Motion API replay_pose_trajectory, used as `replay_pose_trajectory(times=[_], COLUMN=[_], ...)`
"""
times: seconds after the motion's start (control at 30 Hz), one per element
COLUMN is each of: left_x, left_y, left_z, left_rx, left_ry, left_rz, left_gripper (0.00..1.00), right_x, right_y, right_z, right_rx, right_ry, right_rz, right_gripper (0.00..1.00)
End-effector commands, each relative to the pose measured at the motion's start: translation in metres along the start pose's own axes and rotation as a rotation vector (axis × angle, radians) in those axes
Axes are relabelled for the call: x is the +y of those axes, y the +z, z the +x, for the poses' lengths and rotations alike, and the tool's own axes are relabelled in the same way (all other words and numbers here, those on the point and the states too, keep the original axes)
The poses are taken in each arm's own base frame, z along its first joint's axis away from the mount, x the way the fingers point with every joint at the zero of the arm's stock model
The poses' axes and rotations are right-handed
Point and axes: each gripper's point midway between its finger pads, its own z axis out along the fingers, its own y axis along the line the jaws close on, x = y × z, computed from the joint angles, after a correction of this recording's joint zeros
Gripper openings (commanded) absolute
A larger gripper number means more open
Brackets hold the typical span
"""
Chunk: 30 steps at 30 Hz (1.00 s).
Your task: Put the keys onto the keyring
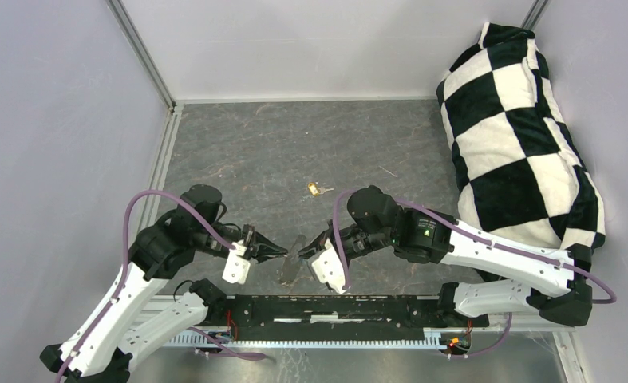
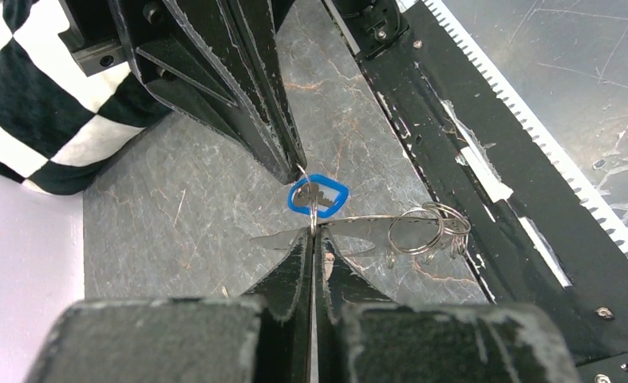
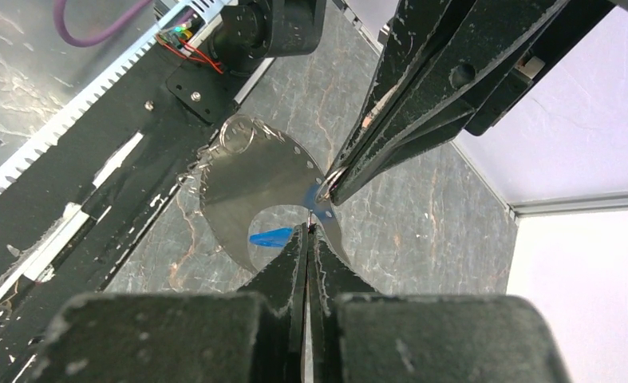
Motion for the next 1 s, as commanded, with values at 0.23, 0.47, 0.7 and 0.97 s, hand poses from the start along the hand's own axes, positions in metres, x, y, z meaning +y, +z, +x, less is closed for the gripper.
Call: replay_pose_trajectory(times=[0.23, 0.47, 0.7, 0.97], left_x=[0.009, 0.007, 0.01, 0.017], left_y=[-0.003, -0.002, 0.0, 0.001], left_z=[-0.026, -0.026, -0.027, -0.03], left_rx=[-0.068, -0.07, -0.077, -0.087], left_ry=[-0.043, -0.104, -0.149, -0.193], left_rz=[0.001, 0.009, 0.02, -0.004], left_gripper=[0.02, 0.02, 0.02, 0.02], right_x=[-0.03, -0.036, -0.034, -0.034], right_y=[-0.012, -0.023, -0.021, -0.019], right_z=[-0.018, -0.02, -0.023, -0.024], right_rx=[-0.006, 0.017, -0.003, -0.011], right_ry=[-0.082, -0.101, -0.092, -0.101], right_rz=[0.112, 0.15, 0.142, 0.134], right_gripper=[0.0, 0.0, 0.0, 0.0])
